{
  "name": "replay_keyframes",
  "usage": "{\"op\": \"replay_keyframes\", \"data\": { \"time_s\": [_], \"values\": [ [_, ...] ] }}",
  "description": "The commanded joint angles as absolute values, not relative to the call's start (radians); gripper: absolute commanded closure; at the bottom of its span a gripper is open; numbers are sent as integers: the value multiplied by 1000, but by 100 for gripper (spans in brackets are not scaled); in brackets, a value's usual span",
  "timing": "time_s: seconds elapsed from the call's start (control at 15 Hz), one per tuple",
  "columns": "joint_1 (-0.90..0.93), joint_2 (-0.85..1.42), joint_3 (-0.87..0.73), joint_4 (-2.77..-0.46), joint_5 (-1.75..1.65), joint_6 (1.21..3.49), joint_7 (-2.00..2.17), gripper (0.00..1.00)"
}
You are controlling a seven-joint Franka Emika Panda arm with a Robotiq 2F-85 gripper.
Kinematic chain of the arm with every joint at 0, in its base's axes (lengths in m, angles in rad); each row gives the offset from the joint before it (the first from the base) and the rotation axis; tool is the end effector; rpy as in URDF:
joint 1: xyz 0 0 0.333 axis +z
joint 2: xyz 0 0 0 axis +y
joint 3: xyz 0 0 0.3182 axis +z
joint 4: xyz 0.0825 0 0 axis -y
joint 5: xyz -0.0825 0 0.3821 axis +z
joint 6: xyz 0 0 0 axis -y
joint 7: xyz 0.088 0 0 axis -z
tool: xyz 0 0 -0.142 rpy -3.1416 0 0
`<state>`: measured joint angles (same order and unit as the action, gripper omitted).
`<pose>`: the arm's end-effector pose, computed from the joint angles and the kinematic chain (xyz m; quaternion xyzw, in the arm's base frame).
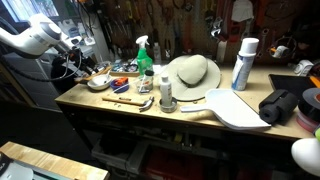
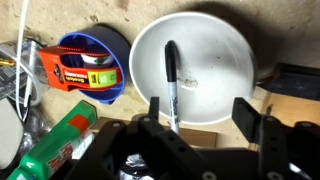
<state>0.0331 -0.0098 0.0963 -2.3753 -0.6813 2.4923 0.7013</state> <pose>0.5107 0.0564 0.3098 0.9737 -0.0228 0.1428 0.1762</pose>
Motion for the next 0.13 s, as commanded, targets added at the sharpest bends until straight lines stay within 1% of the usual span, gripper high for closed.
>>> {"op": "replay_keyframes", "data": {
  "time_s": [0.0, 0.07],
  "values": [
    [46, -250, 77, -2587, -490, 2633, 439, 0],
    [26, -101, 102, -2444, -565, 2565, 549, 11]
  ]
}}
